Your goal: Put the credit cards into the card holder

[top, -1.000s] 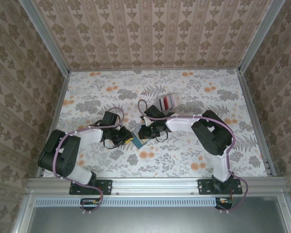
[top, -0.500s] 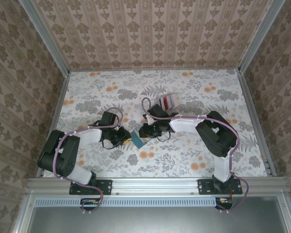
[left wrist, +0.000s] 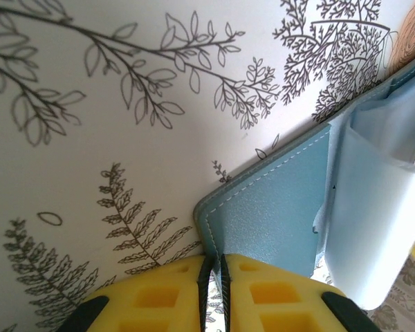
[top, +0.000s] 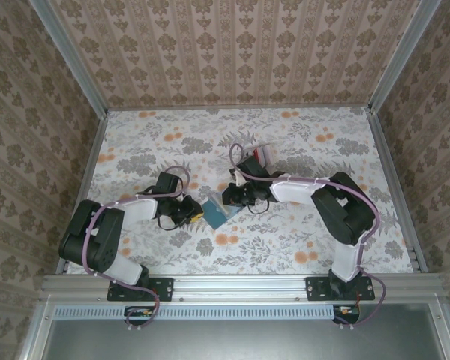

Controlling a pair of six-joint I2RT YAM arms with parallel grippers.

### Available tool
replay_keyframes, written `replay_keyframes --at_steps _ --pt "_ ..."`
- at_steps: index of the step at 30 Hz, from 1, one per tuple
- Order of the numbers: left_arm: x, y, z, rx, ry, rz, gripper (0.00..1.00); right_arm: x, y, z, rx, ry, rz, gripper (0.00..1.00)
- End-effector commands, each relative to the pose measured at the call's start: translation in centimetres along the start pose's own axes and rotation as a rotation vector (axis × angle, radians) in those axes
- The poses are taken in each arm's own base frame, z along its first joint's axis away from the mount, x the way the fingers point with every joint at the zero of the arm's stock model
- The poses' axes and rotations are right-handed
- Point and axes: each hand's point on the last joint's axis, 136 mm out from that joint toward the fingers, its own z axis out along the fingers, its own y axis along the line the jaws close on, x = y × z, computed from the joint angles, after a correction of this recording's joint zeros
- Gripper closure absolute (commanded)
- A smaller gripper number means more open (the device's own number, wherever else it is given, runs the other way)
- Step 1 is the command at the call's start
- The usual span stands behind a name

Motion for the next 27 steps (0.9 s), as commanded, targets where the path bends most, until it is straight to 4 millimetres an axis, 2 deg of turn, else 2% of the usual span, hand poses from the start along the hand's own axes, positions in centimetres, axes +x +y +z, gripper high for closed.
replay_keyframes --at_steps 1,6,14,23,27 --pt "-0.2 0.8 0.6 -0.021 -0.002 0.017 0.83 -1.2 -0.4 -1.4 0.019 -0.059 0.016 0.86" --pt "-0.4 0.6 0.8 -0.016 0.000 0.020 0.83 -0.9 -1.3 -0.6 0.019 -0.027 0.043 0.87" --pt "-0.4 0.6 0.8 -0.017 0.001 0.021 0.83 -0.8 -2.8 -1.2 0.086 -0.024 0.034 0.87" --pt "-0.9 -0.2 0.9 -0.003 -0.003 0.029 0.83 1.7 0.5 1.2 0.055 0.085 -0.062 0.87" --pt "-1.1 -0.5 1.0 0.002 -0.004 0.032 0.83 2.9 1.3 2.6 0.038 0.150 -0.071 0.87"
